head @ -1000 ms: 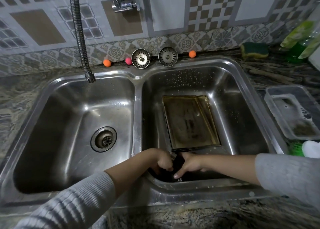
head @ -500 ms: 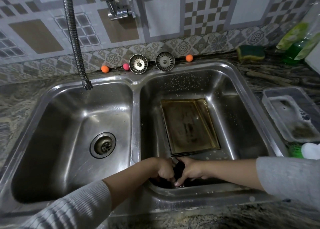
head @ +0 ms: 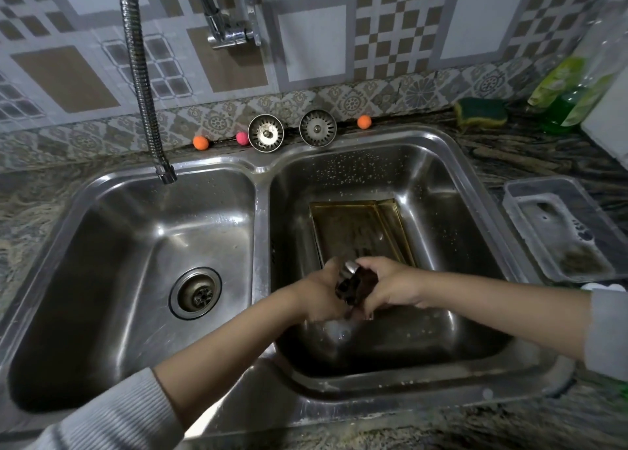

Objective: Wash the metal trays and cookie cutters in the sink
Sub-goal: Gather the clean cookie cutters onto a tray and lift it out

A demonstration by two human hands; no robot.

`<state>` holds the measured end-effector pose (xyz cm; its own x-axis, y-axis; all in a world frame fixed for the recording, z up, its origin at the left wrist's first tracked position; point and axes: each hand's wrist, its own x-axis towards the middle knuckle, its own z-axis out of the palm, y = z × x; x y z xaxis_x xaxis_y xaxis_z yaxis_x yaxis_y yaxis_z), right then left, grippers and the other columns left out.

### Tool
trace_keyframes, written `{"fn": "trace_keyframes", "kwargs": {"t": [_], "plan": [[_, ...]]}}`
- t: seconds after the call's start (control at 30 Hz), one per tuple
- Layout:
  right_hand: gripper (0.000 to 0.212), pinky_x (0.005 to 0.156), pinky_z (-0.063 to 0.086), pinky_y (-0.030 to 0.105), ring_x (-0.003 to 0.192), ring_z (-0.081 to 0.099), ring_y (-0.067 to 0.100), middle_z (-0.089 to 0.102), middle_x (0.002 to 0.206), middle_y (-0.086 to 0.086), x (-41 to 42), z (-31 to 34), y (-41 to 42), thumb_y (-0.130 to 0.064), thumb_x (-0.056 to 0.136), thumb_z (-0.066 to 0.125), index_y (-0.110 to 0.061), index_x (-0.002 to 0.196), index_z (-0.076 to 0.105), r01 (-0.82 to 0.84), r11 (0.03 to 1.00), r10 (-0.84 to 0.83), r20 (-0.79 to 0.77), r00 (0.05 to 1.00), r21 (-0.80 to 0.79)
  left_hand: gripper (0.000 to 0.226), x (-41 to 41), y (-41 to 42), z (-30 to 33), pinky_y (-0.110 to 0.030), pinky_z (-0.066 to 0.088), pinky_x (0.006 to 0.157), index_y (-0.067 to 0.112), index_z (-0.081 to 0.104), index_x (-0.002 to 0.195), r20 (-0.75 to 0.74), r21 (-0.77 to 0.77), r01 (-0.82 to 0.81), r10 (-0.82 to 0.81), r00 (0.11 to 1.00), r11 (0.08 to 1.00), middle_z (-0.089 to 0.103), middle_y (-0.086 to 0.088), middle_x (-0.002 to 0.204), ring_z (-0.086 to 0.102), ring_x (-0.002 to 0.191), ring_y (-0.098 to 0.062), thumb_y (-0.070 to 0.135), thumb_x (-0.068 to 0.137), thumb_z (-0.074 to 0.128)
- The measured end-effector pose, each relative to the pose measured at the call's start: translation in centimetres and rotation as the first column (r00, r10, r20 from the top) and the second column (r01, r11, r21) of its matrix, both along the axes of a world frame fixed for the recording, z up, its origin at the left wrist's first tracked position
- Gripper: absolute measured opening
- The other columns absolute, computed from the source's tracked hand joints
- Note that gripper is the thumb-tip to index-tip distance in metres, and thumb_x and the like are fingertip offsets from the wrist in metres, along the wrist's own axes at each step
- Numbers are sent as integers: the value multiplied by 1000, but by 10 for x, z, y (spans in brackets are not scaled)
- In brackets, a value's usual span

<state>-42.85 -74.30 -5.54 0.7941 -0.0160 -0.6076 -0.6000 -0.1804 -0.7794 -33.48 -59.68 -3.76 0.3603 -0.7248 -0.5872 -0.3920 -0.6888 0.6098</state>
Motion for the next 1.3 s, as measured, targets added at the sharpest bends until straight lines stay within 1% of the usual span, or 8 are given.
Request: {"fn": "trace_keyframes", "kwargs": {"t": [0.13,0.3,0.47,0.6,0.8,0.9,1.1,1.3], "plan": [[71,99,49,41,110,61,21,65,116,5,13,-6,-25,-5,58,87,-28,114,51,92,992,-85,81,993,-89,107,16,-30,-10,-40,38,109,22,-3,151,36,-22,-23,24,999,999,41,-11,143,43,131,-26,26,77,74],[94,95,50,49,108,60,28,57,121,11,19,-62,-38,-28,35,86,-20,122,51,122,969,-102,102,990,-214,100,11,-50,-28,-38,31,112,22,0,151,106,35,1,-4,994,999,27,-15,149,29,138,-30,24,80,71],[95,100,47,46,118,51,26,40,126,5,13,-73,-28,-17,49,88,-19,133,45,161,930,-119,141,983,-332,102,10,-50,-51,-40,29,112,24,-2,151,159,93,50,-64,985,994,23,-13,151,27,138,-32,23,80,70],[110,111,36,42,133,36,20,32,145,0,6,-58,-35,-34,57,90,-25,147,28,110,916,-80,92,993,-387,100,23,-41,-53,-47,4,119,27,3,151,241,73,-18,0,970,997,4,-15,156,3,144,-37,29,76,69],[81,110,33,46,140,29,26,24,156,0,3,-59,-59,-63,77,63,-33,146,31,419,857,-423,55,905,-301,91,40,-39,-65,-41,24,116,26,14,149,-4,-12,-452,452,892,892,14,-13,154,20,141,-33,38,80,70],[80,112,31,49,141,28,29,22,157,4,6,-71,-62,-65,83,55,-27,148,28,488,821,-516,-19,856,-295,80,36,-46,-70,-39,35,111,24,28,142,-91,-31,-501,497,863,865,35,-9,147,39,132,-26,34,76,73],[79,111,28,46,143,22,31,16,158,6,11,-82,-64,-62,85,54,-28,150,24,491,819,-531,-67,845,-296,93,38,-54,-77,-34,28,111,27,5,151,-115,18,-496,495,861,868,8,-11,153,25,140,-32,34,83,69],[71,103,42,44,123,49,24,49,136,3,9,-88,-75,-66,75,62,-24,132,49,590,770,-610,-12,792,-241,95,36,-64,-82,-36,28,112,26,2,151,-132,-31,-427,420,898,904,8,-7,155,23,141,-30,33,84,69]]}}
